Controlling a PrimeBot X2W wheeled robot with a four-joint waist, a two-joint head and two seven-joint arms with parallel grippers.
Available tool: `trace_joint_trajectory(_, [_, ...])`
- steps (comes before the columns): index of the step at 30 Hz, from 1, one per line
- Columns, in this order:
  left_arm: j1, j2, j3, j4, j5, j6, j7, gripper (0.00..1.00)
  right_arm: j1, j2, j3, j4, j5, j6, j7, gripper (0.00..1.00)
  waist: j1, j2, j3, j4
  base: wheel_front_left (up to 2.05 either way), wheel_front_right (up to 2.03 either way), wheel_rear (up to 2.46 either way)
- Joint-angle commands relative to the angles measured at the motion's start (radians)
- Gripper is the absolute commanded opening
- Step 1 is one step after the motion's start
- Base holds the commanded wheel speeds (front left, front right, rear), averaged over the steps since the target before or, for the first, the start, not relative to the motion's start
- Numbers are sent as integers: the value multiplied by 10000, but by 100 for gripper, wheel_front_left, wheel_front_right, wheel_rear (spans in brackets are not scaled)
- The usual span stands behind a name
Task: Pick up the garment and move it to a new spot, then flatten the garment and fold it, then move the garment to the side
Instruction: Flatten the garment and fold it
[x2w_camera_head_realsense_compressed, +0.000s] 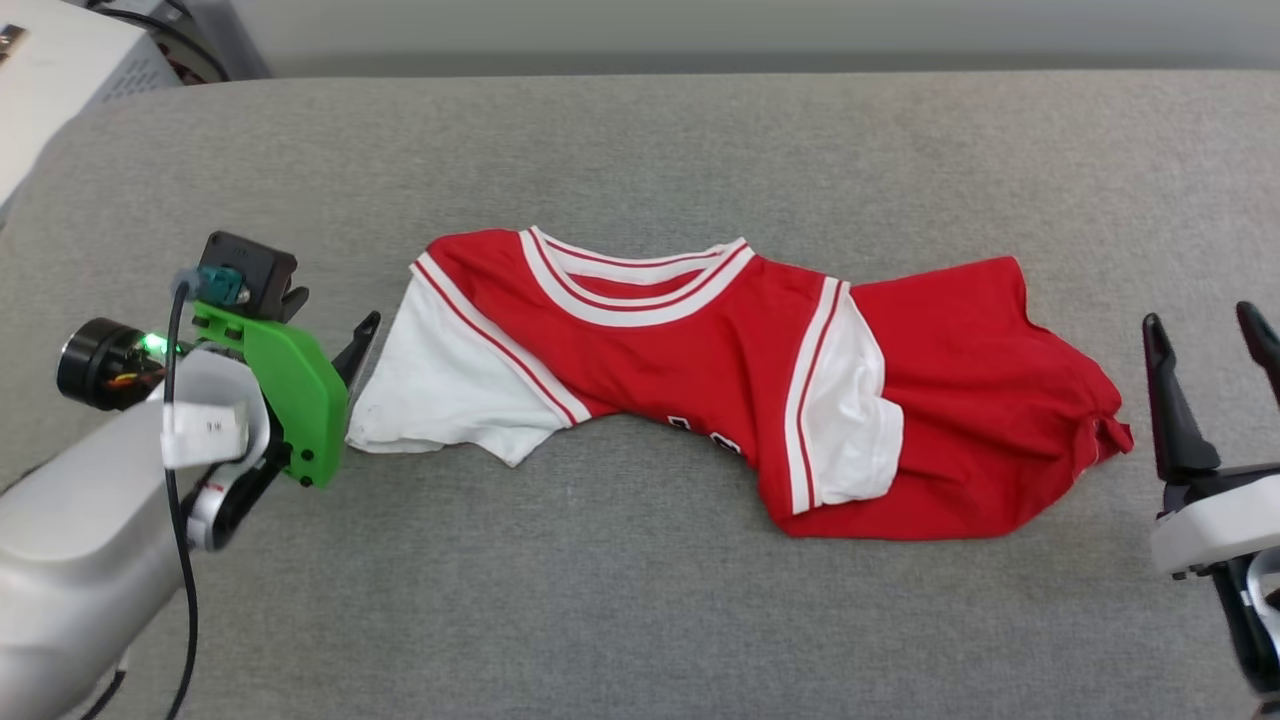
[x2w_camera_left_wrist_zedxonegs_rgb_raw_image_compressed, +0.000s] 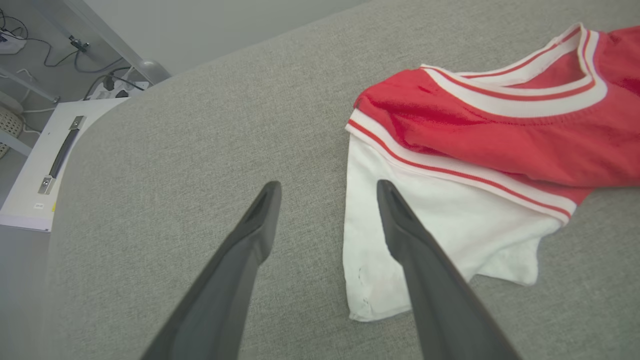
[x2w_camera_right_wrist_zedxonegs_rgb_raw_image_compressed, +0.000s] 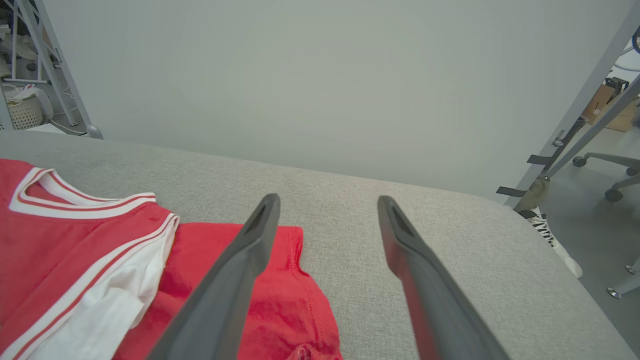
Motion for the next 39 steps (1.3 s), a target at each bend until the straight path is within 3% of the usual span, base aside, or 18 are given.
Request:
trace_joint_trajectory(1, [353, 22, 102, -186, 140, 319, -413, 100, 12, -137, -35, -192, -52, -6, 118, 100, 1, 38, -340, 367, 0, 0, 0])
trace_joint_trajectory(6, [1193, -62, 442, -1077, 310, 1437, -1971, 100, -394, -852, 139, -750, 56, -6, 780, 100, 1, 38, -555, 622, 0, 0, 0])
trace_joint_trajectory(10, [1827, -253, 775, -1665, 507, 2320, -2920, 100, -790, -1850, 766, -884, 479, -6, 1886, 100, 1, 38, -650, 785, 0, 0, 0])
trace_joint_trajectory(15, [2557, -715, 1765, -2468, 1392, 3298, -3224, 100, -1294, -3621, 2167, -833, 1789, -6, 4120, 100, 1, 38, -620, 975, 0, 0, 0])
trace_joint_trajectory(21, [3904, -1496, 3776, -3538, 3349, 3908, -3233, 100, -1733, -5530, 3662, -824, 4038, -6, 7121, 100, 1, 38, -353, 1203, 0, 0, 0])
trace_joint_trajectory(25, [4740, -2116, 4859, -3954, 4381, 3817, -3234, 100, -2181, -6138, 4250, -567, 4959, -6, 8507, 100, 1, 38, -19, 1344, 0, 0, 0])
trace_joint_trajectory(30, [5352, -2962, 5873, -4094, 5323, 3322, -3235, 100, -2861, -6337, 4942, 266, 5523, -6, 9437, 100, 1, 38, 492, 1615, 0, 0, 0])
trace_joint_trajectory(39, [5626, -4253, 7160, -3953, 6611, 2180, -3235, 100, -3531, -5485, 6713, 2415, 5705, -6, 9195, 100, 1, 38, 1360, 2004, 0, 0, 0])
